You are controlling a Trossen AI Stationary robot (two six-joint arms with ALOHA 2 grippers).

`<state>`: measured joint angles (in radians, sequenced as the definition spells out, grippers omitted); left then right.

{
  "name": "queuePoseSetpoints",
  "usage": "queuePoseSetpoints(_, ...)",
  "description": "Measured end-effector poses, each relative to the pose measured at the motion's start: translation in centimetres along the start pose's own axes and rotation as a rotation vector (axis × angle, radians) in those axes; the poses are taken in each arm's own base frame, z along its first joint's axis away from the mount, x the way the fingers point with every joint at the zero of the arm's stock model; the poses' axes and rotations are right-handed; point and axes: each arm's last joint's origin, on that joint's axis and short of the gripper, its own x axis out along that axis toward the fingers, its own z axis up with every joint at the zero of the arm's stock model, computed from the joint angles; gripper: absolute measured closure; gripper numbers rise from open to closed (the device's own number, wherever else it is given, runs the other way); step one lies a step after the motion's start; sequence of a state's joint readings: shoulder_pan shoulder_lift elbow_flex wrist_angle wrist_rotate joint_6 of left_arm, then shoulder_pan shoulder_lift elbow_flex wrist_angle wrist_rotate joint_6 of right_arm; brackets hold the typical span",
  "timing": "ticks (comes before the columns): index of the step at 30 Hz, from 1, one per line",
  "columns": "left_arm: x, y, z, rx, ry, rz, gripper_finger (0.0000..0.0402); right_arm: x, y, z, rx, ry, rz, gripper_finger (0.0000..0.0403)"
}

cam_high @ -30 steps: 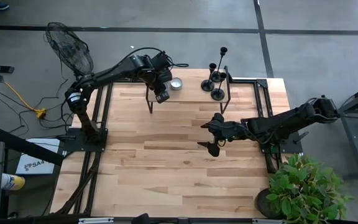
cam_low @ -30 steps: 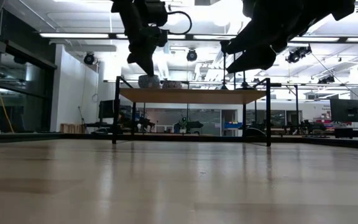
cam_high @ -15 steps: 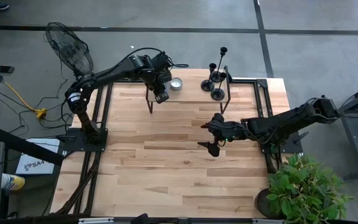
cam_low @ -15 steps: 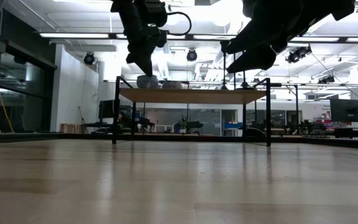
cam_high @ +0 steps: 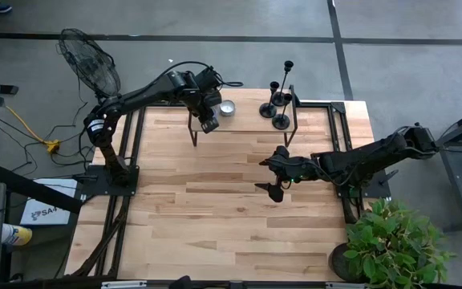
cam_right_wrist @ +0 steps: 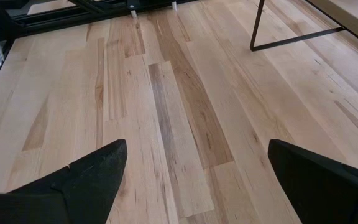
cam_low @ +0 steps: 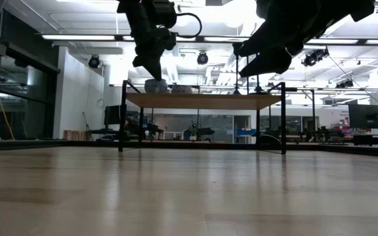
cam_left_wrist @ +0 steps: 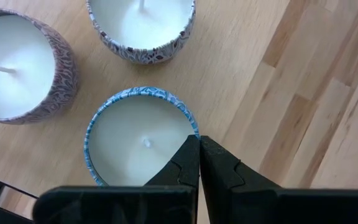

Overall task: Pick & Place candle stick holders
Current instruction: Put the blue scented candle on the shelf

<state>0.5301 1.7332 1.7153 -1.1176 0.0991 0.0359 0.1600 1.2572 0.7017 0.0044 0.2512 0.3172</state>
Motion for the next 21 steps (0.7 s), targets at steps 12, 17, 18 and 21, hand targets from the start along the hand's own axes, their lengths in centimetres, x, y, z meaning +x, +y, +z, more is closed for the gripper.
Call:
queuePoseSetpoints(12, -0.01, -0.05, 0.01, -0.035, -0.001, -0.022, 0.0401, 0.00, 0.00, 0.00, 0.000, 0.000, 0.000, 0.0017)
queuePoseSetpoints(17, -0.01, -0.05, 0.01, -0.045, -0.001, -0.021, 0.0401, 0.00, 0.00, 0.00, 0.016, 0.000, 0.001, 0.0017)
queuePoseSetpoints(18, -0.01, -0.05, 0.01, -0.046, -0.001, -0.021, 0.0401, 0.00, 0.01, 0.00, 0.016, 0.001, 0.003, 0.0017)
queuePoseSetpoints(21, -0.01, -0.05, 0.02, -0.059, -0.001, -0.021, 0.0401, 0.00, 0.03, -0.01, 0.016, 0.004, 0.012, 0.0017)
